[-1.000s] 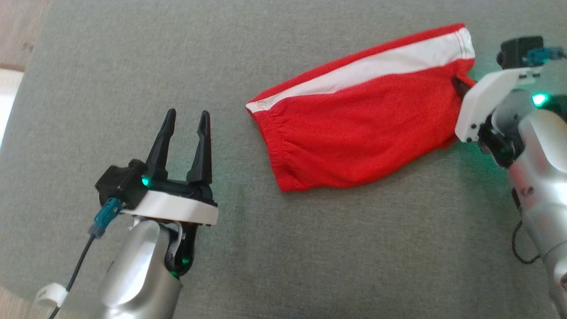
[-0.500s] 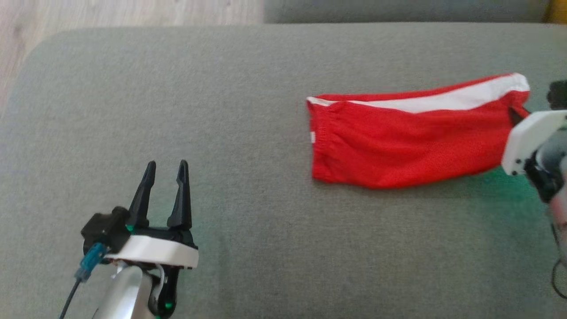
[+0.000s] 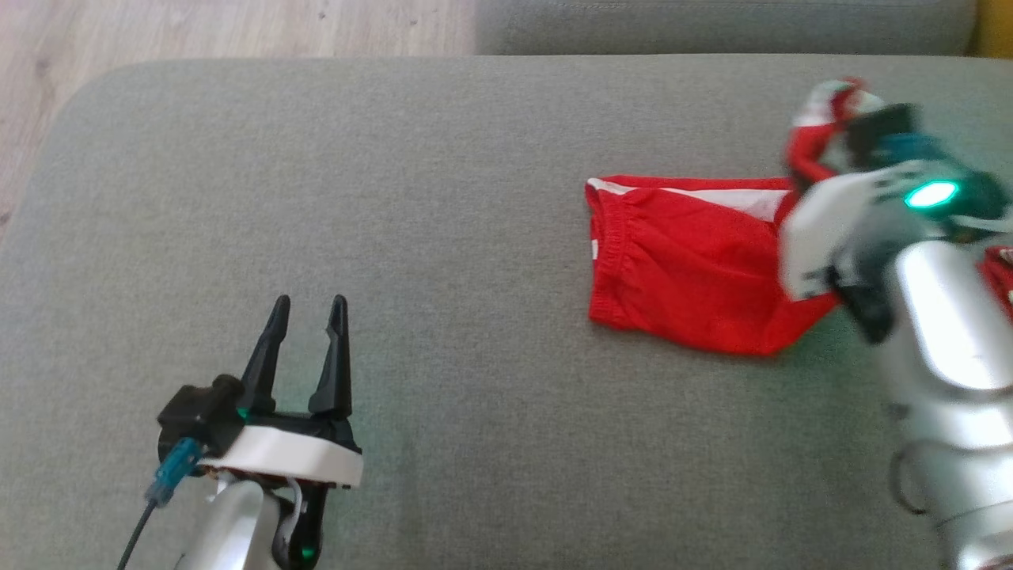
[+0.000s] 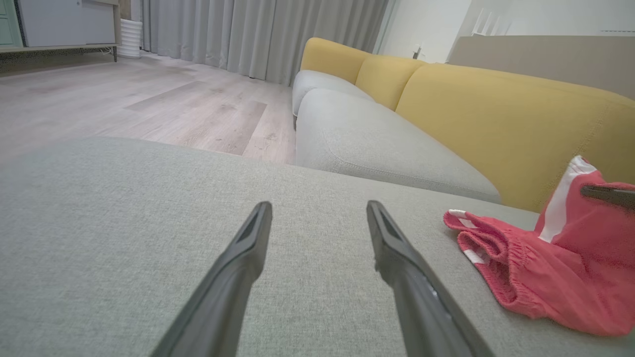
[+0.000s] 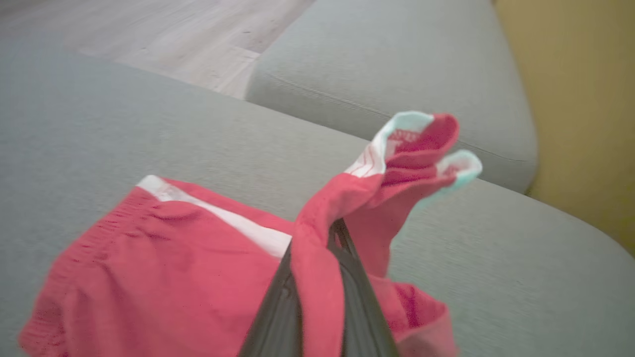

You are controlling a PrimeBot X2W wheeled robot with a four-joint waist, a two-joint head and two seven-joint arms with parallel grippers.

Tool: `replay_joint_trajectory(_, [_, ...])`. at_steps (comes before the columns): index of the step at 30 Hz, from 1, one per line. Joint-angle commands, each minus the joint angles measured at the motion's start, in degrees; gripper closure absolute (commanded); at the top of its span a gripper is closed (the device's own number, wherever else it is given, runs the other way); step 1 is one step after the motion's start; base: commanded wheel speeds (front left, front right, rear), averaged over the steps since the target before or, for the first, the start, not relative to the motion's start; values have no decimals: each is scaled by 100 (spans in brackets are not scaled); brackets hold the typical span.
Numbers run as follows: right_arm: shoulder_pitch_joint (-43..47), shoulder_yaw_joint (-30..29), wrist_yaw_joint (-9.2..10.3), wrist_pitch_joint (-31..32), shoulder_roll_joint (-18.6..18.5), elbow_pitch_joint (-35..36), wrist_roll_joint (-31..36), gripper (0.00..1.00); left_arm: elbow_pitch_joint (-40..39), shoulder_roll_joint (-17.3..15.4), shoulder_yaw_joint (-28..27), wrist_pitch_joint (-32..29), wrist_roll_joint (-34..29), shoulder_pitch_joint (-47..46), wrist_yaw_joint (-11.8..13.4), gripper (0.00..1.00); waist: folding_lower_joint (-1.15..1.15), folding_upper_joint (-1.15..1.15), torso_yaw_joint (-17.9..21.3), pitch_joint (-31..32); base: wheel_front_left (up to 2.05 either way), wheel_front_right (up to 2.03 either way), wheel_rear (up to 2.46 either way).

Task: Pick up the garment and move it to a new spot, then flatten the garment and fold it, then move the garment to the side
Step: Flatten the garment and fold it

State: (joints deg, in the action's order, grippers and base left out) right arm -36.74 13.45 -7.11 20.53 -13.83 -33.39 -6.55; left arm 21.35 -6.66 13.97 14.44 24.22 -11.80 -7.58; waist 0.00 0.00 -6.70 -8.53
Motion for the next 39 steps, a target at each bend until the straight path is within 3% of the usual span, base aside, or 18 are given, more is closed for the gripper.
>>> replay_joint_trajectory(1, [-11, 211, -37, 51, 141, 273, -42, 100, -140, -121, -134, 56, 6, -178, 9, 0, 0, 0, -46, -32, 0, 0, 0])
replay_joint_trajectory(8, [-1, 1127, -37, 349, 733, 194, -416, 100, -111, -81, -55, 56, 45, -263, 9, 0, 0, 0, -219, -106, 0, 0, 0])
replay_joint_trajectory(9, [10, 1216, -37, 353, 787, 165, -517, 68, -104, -75, -63, 56, 57, -267, 9, 0, 0, 0, -231, -110, 0, 0, 0])
replay_joint_trajectory(10, [14, 1249, -37, 313, 840, 153, -648, 0, -104, -73, -77, 56, 65, -268, 9, 0, 0, 0, -236, -116, 0, 0, 0])
replay_joint_trajectory(17, [-76, 1488, -37, 51, 980, 387, -1365, 0, -116, -76, -180, 56, 46, -197, 9, 0, 0, 0, -145, -55, 0, 0, 0])
replay_joint_trajectory(21, [13, 1383, -37, -122, 764, 723, -1510, 0, -120, -73, -200, 56, 6, -161, 9, 0, 0, 0, -112, 47, 0, 0, 0])
replay_joint_trajectory(27, [622, 401, -37, -345, 194, 1355, -1204, 0, -143, -79, -252, 56, -29, -63, 9, 0, 0, 0, -11, 131, 0, 0, 0])
replay_joint_trajectory(32, [1082, -337, -37, -431, -64, 1182, -582, 0, -174, -92, -194, 56, -21, -93, 9, 0, 0, 0, 0, 55, 0, 0, 0])
replay_joint_trajectory(33, [1114, -401, -37, -495, -63, 1117, -506, 18, -185, -94, -175, 56, -19, -116, 9, 0, 0, 0, -12, 18, 0, 0, 0])
replay_joint_trajectory(34, [1128, -441, -37, -565, -47, 1043, -440, 53, -196, -99, -159, 56, -17, -140, 9, 0, 0, 0, -21, -14, 0, 0, 0])
replay_joint_trajectory(35, [1129, -447, -37, -643, -16, 970, -385, 100, -205, -105, -143, 56, -15, -163, 9, 0, 0, 0, -31, -46, 0, 0, 0])
replay_joint_trajectory(39, [1020, -183, -37, -898, 121, 579, -299, 100, -210, -124, -100, 56, -14, -244, 9, 0, 0, 0, -86, -159, 0, 0, 0])
